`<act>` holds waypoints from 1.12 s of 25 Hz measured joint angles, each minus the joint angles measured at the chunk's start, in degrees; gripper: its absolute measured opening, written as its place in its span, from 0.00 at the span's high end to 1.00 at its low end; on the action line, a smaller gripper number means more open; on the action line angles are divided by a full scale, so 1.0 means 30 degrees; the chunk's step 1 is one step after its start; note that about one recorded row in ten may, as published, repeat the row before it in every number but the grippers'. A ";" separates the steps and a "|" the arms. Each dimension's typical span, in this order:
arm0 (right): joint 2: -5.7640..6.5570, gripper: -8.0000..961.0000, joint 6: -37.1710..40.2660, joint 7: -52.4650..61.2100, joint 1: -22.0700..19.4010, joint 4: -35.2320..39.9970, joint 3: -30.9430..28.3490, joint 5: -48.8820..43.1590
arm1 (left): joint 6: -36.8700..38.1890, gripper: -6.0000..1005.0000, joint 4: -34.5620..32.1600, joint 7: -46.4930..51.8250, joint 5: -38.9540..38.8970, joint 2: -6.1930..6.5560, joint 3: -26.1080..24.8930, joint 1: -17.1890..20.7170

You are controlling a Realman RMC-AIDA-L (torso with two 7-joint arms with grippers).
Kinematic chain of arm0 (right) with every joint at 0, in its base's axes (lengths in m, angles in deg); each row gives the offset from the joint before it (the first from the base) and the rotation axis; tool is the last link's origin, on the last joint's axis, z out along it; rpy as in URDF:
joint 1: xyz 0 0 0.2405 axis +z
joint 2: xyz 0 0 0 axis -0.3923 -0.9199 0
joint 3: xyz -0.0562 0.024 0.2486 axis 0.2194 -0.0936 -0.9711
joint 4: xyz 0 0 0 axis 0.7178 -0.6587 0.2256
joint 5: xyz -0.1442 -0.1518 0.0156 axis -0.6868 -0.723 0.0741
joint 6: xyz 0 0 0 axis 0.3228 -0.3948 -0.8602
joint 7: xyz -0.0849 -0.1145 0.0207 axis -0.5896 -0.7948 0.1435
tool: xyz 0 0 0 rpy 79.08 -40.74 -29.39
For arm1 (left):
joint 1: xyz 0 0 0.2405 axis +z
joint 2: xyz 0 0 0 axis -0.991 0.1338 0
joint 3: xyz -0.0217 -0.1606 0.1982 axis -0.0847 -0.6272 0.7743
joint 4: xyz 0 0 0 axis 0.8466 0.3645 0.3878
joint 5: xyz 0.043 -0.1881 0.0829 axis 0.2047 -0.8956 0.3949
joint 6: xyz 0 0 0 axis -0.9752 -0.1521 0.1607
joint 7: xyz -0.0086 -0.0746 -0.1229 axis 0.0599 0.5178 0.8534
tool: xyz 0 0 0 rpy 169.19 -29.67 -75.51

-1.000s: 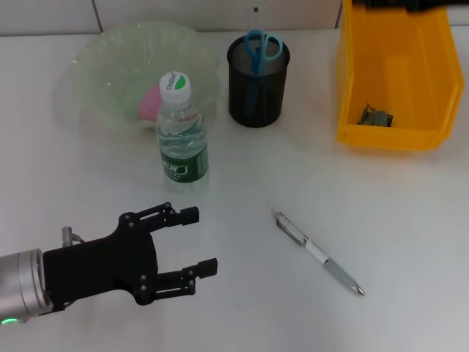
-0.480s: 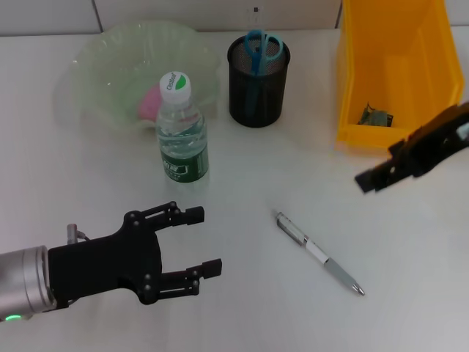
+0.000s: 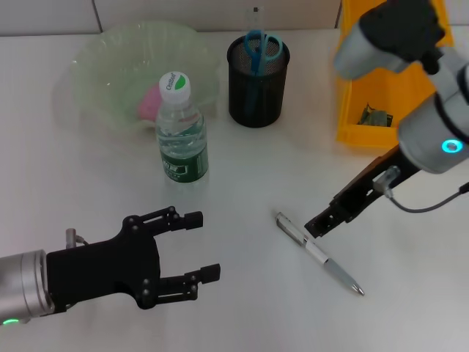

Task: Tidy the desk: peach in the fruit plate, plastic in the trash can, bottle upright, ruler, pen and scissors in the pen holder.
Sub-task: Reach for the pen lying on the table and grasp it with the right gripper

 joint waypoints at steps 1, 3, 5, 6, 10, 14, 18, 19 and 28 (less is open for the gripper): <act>-0.0002 0.22 -0.0298 0.0000 0.0211 -0.0472 0.0230 -0.0108 | 0.0001 0.21 -0.0022 0.0006 0.0000 0.0003 0.0007 0.0000; -0.0014 0.22 -0.0960 -0.0001 0.0523 -0.1285 0.0711 -0.0284 | 0.0006 0.21 -0.0067 0.0032 0.0000 0.0007 0.0014 -0.0031; -0.0030 0.23 -0.1601 0.0005 0.0710 -0.1867 0.1170 -0.0430 | 0.0016 0.21 -0.0067 0.0053 0.0000 0.0008 0.0015 -0.0044; -0.0040 0.23 -0.2115 0.0091 0.0829 -0.2231 0.1582 -0.0556 | 0.0023 0.21 -0.0070 0.0062 0.0000 0.0008 0.0015 -0.0044; -0.0040 0.24 -0.2670 0.0151 0.0933 -0.2631 0.2019 -0.0627 | 0.0029 0.21 -0.0087 0.0082 -0.0001 0.0008 0.0016 -0.0022; -0.0072 0.25 -0.3215 0.0291 0.1091 -0.3048 0.2906 -0.0639 | 0.0029 0.21 -0.0093 0.0110 -0.0001 0.0007 0.0015 -0.0099; -0.0072 0.27 -0.3721 0.0529 0.1225 -0.3382 0.3685 -0.0673 | 0.0029 0.21 -0.0118 0.0116 -0.0002 0.0007 0.0016 -0.0146; -0.0072 0.27 -0.3825 0.0551 0.1228 -0.3427 0.3768 -0.0674 | 0.0028 0.21 -0.0119 0.0117 -0.0001 0.0006 0.0015 -0.0159; -0.0064 0.29 -0.4721 0.0877 0.1376 -0.3798 0.4642 -0.0693 | 0.0031 0.21 -0.0098 0.0119 -0.0002 0.0005 0.0015 -0.0126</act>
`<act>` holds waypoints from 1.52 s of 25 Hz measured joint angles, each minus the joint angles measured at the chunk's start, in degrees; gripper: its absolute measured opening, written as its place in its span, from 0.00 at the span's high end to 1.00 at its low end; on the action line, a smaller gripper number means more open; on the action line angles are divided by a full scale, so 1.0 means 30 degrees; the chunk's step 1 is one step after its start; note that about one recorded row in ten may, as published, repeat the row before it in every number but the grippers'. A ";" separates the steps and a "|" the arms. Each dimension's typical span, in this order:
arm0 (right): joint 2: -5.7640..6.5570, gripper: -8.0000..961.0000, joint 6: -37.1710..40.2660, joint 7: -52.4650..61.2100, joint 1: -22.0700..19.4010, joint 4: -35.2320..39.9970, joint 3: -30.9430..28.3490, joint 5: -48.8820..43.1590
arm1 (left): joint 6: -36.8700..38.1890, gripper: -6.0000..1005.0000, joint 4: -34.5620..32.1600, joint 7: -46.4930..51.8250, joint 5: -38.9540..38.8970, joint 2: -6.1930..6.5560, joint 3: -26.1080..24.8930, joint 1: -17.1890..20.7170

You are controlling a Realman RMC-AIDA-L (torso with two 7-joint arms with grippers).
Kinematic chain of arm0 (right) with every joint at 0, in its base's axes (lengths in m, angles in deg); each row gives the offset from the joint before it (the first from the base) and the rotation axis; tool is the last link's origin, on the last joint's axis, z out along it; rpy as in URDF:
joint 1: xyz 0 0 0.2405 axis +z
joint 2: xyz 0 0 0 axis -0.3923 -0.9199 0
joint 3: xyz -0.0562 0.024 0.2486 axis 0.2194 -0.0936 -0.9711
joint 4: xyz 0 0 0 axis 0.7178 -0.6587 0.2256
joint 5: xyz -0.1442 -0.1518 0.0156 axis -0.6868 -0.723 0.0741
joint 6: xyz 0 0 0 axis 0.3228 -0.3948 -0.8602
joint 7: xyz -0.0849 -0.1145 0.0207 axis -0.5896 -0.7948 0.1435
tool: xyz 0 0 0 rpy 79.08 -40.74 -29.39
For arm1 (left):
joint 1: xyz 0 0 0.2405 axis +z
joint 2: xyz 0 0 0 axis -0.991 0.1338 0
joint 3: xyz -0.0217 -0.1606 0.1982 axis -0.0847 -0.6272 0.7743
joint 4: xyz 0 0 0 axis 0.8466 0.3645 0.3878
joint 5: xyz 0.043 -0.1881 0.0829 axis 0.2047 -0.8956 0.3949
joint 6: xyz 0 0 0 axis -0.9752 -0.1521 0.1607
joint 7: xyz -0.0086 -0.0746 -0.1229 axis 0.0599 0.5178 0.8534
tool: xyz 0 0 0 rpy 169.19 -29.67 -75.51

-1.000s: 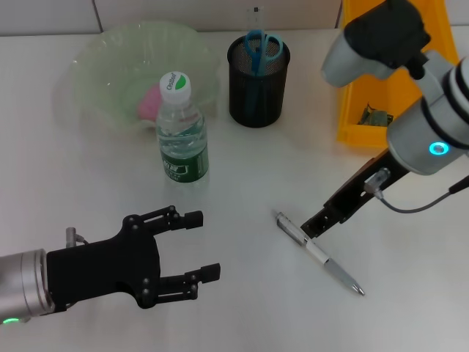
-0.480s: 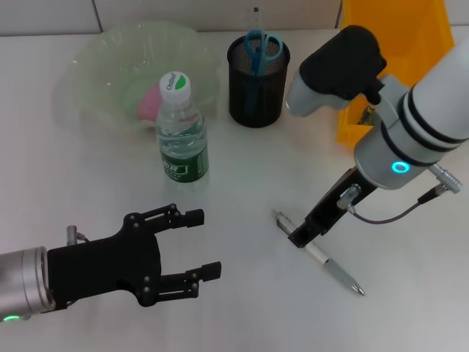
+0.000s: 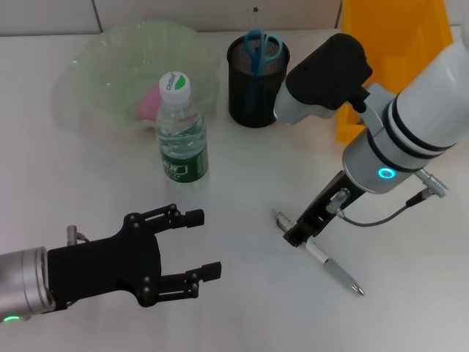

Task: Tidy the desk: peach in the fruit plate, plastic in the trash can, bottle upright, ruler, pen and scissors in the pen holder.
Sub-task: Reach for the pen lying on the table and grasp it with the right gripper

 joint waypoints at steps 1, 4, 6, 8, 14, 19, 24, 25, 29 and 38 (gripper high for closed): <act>0.0004 0.30 -0.0104 0.0043 0.0066 -0.0118 0.0104 -0.0003 | 0.0001 0.21 0.0000 -0.0001 -0.0001 0.0001 0.0000 0.0012; 0.0004 0.32 -0.0440 0.0166 0.0342 -0.0581 0.0303 -0.0003 | 0.0039 0.21 -0.0002 0.0000 0.0000 0.0000 0.0000 0.0057; 0.0004 0.36 -0.0504 0.0186 0.0394 -0.0693 0.0356 -0.0003 | 0.0089 0.21 0.0000 0.0000 -0.0001 0.0001 0.0000 0.0098; 0.0002 0.39 -0.0596 0.0277 0.0452 -0.0771 0.0526 -0.0004 | 0.0151 0.21 0.0006 -0.0001 0.0000 0.0000 0.0000 0.0131; -0.0009 0.42 -0.0868 0.0637 0.0580 -0.0946 0.1196 -0.0004 | 0.0263 0.21 0.0013 0.0000 0.0000 0.0000 0.0000 0.0147; -0.0018 0.43 -0.0911 0.0714 0.0622 -0.0994 0.1251 -0.0003 | 0.0292 0.21 0.0093 -0.0031 0.0000 0.0000 -0.0001 0.0156; -0.0027 0.50 -0.0943 0.0715 0.0629 -0.1056 0.1284 0.0001 | 0.0361 0.21 0.0088 -0.0080 0.0000 0.0001 0.0000 0.0237; -0.0027 0.51 -0.0953 0.0716 0.0629 -0.1057 0.1292 0.0003 | 0.0386 0.21 0.0080 -0.0080 0.0000 0.0001 0.0000 0.0253; -0.0027 0.56 -0.0970 0.0716 0.0629 -0.1079 0.1312 0.0017 | 0.0463 0.21 0.0006 -0.0088 -0.0001 0.0001 -0.0001 0.0334; -0.0027 0.63 -0.1033 0.0816 0.0630 -0.1246 0.1369 0.0065 | 0.0468 0.21 0.0061 -0.0164 0.0000 0.0001 0.0000 0.0355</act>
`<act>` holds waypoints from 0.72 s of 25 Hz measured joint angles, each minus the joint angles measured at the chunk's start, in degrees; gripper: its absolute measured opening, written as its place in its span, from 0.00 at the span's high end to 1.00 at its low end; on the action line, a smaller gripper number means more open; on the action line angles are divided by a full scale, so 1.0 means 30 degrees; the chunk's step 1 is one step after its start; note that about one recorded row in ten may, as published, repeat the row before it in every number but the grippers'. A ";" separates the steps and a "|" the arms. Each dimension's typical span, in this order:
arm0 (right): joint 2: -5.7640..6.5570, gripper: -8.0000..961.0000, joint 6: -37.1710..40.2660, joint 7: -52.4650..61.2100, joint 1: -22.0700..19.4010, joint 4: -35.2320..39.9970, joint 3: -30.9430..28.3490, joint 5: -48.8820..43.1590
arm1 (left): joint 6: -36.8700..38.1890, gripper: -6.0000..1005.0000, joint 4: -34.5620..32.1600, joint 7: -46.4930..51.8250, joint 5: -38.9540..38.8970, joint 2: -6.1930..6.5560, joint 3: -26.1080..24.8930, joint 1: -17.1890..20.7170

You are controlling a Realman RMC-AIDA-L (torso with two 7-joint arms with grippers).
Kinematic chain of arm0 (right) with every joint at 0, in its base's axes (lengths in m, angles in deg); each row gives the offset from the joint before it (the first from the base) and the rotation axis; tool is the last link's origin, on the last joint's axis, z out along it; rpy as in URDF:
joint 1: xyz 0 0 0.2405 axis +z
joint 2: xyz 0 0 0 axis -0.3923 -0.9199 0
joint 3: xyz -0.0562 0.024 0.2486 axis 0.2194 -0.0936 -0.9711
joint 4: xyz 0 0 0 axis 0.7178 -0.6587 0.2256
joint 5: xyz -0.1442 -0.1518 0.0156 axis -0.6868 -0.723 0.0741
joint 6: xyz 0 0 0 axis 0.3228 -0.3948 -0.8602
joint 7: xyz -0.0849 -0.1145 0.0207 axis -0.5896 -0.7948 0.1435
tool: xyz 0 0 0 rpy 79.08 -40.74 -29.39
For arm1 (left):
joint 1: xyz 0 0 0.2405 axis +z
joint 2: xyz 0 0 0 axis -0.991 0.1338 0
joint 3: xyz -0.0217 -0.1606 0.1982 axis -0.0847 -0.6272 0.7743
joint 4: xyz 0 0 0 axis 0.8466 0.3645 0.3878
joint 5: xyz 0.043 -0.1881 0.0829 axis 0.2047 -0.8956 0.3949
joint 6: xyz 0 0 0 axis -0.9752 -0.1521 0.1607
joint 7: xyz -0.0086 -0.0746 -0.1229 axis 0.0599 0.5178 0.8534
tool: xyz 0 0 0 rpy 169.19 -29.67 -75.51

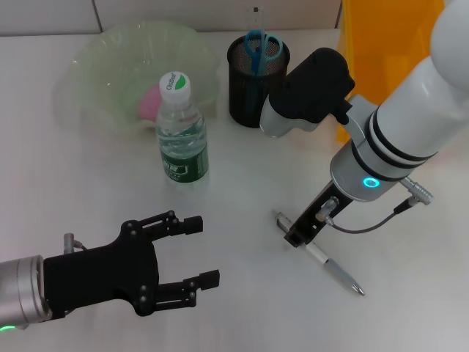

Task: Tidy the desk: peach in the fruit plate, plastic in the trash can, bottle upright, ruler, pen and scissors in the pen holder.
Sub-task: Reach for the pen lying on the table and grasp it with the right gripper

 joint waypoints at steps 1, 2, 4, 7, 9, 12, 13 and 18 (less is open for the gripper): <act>-0.0001 0.64 -0.0028 0.0038 -0.0001 -0.0009 0.0041 0.0000 | 0.0000 0.21 0.0005 -0.0001 0.0000 -0.0001 -0.0001 0.0006; 0.0000 0.65 -0.0056 0.0061 -0.0001 -0.0025 0.0083 0.0000 | 0.0001 0.21 0.0012 -0.0003 0.0000 -0.0001 0.0000 0.0017; 0.0000 0.67 -0.0108 0.0070 0.0011 -0.0084 0.0204 0.0001 | 0.0014 0.21 0.0026 -0.0006 -0.0001 0.0000 -0.0001 0.0023; 0.0000 0.70 -0.0170 0.0093 0.0281 -0.0578 0.0379 0.0022 | 0.0023 0.21 0.0032 -0.0012 -0.0001 0.0000 -0.0001 0.0025; 0.0000 0.72 -0.0208 0.0101 0.0465 -0.0965 0.0384 0.0077 | 0.0026 0.21 0.0019 -0.0014 -0.0001 0.0000 0.0000 0.0024; -0.0004 0.74 -0.0287 0.0103 0.0360 -0.0654 0.0385 0.0083 | 0.0049 0.21 -0.0007 -0.0014 -0.0001 0.0001 -0.0002 0.0025; -0.0013 0.75 -0.0287 0.0102 0.0255 -0.0412 0.0386 0.0058 | 0.0060 0.21 -0.0031 -0.0014 -0.0001 0.0000 -0.0001 0.0026; -0.0026 0.80 -0.0285 0.0096 0.0103 -0.0062 0.0381 -0.0017 | 0.0085 0.21 -0.0083 -0.0014 -0.0001 0.0000 0.0000 0.0046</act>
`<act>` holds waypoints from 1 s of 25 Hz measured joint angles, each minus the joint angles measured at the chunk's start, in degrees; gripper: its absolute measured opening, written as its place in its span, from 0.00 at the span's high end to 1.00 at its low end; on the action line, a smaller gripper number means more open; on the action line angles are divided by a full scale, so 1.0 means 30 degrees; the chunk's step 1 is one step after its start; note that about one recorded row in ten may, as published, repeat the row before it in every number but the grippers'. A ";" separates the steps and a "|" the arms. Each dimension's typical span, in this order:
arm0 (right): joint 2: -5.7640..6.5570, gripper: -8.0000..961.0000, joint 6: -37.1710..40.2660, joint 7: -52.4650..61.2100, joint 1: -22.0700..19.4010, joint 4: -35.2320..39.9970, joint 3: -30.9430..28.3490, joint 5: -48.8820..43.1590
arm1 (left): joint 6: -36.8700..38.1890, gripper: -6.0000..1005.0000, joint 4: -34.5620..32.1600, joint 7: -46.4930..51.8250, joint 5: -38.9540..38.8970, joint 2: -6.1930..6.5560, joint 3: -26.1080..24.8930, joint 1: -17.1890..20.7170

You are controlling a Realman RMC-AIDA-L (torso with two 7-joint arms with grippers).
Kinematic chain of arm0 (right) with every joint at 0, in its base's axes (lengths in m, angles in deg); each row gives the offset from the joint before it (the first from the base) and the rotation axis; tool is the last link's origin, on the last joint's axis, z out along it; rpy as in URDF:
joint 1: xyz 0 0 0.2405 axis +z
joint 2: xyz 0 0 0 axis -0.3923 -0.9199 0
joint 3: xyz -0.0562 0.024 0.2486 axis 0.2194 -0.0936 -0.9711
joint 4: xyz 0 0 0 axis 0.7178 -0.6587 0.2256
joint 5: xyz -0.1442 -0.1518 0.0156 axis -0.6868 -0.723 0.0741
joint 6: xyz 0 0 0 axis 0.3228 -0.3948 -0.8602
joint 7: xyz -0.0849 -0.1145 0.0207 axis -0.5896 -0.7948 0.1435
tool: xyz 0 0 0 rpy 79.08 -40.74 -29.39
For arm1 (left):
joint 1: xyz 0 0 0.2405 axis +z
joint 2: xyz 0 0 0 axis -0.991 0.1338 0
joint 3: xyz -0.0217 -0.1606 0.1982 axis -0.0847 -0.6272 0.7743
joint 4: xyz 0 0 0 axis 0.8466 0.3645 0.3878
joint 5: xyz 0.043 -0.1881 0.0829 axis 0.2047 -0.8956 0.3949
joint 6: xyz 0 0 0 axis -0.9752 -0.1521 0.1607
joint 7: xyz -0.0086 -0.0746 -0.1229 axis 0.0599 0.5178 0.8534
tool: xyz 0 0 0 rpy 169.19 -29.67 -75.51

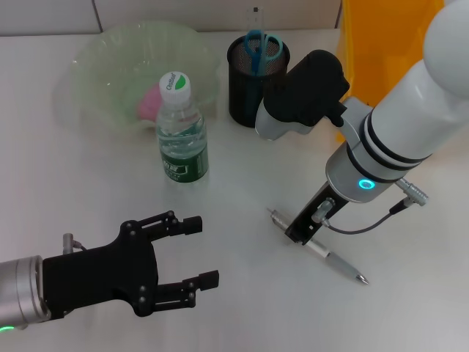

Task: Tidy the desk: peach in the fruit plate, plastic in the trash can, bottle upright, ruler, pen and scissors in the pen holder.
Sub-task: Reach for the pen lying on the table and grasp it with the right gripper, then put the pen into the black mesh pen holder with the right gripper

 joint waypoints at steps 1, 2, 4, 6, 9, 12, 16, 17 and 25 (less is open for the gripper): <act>-0.0002 0.82 -0.0021 -0.0013 -0.0007 -0.0005 -0.0003 -0.0003 | 0.0001 0.21 -0.0001 0.0000 0.0000 0.0001 -0.0001 0.0001; -0.0003 0.83 -0.0046 -0.0020 -0.0022 -0.0005 -0.0010 -0.0004 | 0.0002 0.21 -0.0001 0.0001 0.0000 0.0001 -0.0001 0.0003; -0.0003 0.86 -0.0057 -0.0045 -0.0065 0.0139 -0.0086 -0.0009 | 0.0002 0.21 -0.0001 0.0001 0.0000 0.0003 -0.0001 0.0004; 0.0045 0.86 -0.0052 -0.0076 -0.0235 0.0647 -0.0247 -0.0012 | 0.0001 0.21 -0.0001 0.0001 0.0000 0.0022 -0.0001 0.0007; 0.0145 0.86 0.0043 -0.0259 -0.0929 0.2303 -0.1378 -0.0272 | 0.0002 0.21 -0.0001 0.0001 0.0000 0.0024 -0.0001 0.0007; 0.0162 0.86 -0.0636 -0.1213 -0.2551 0.5764 -0.4477 -0.0779 | 0.0088 0.21 -0.0004 0.0001 -0.0002 0.0031 -0.0007 0.0008; 0.0048 0.86 -0.6232 -0.6205 -0.6093 0.9002 -0.6945 0.2747 | 0.0118 0.21 -0.0002 -0.0005 -0.0001 0.0031 -0.0076 0.0006; 0.0060 0.86 -0.8387 -0.8452 -0.6861 0.8967 -0.6988 0.4795 | 0.0124 0.21 -0.0002 -0.0012 -0.0005 0.0031 -0.0074 0.0007; 0.0117 0.86 -1.2819 -3.0431 -0.7599 0.0616 -0.6190 2.6332 | 0.0180 0.21 -0.0033 -0.0027 -0.0078 0.0006 -0.0001 -0.0117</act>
